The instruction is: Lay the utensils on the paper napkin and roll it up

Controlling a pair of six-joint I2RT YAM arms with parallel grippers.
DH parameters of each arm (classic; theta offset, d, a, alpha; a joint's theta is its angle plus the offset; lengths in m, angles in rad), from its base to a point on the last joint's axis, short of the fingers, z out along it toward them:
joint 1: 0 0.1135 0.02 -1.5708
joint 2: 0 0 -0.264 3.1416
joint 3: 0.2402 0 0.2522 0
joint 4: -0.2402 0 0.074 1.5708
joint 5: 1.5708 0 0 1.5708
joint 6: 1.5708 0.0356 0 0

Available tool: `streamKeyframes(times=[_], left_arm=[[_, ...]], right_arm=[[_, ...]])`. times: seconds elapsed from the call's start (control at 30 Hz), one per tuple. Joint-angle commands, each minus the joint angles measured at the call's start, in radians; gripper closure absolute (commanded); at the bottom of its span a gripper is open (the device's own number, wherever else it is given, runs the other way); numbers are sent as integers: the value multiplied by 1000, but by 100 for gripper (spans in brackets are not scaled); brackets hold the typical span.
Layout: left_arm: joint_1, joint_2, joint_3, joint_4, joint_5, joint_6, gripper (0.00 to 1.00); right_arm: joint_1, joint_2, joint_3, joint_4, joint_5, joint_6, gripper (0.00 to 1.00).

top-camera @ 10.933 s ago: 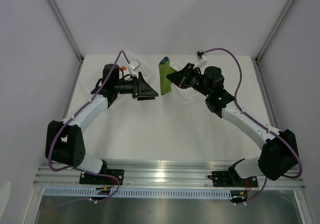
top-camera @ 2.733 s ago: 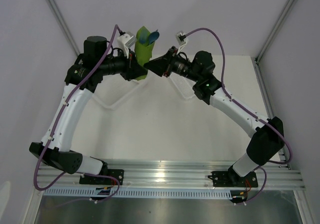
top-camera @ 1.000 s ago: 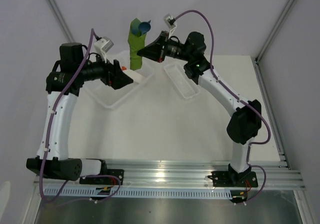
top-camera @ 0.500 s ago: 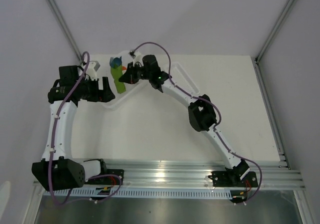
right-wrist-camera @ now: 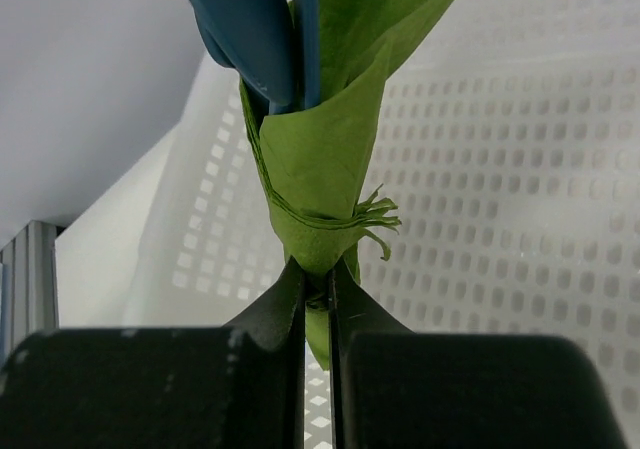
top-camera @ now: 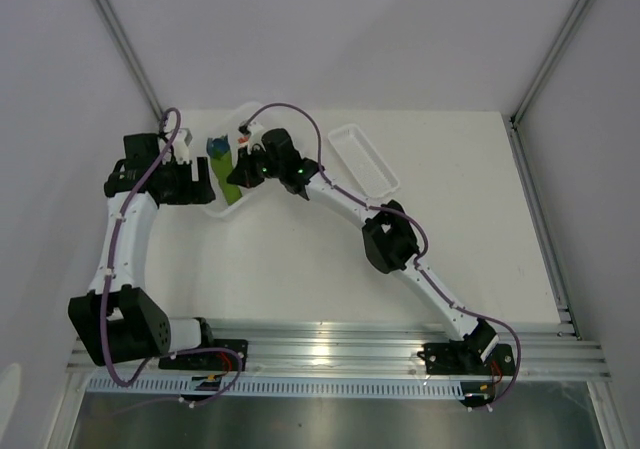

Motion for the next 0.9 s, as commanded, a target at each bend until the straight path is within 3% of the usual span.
streamKeyframes(times=[0.0,0.27,0.6,0.87], left_arm=[[31,36,19,45,-57,-12,16],[68,114,31,85,-116,-36,15],[76,210,33,111,-131,-56,15],[77,278,22,137,-113,-61,24]], right_arm=[[14,-31,37,-106,43,-41,100],[27,-71,15,-241,15,-34,100],[42,-117,-54,-353,-207,71,100],[41,-70,-57,-311,-206,171,100]])
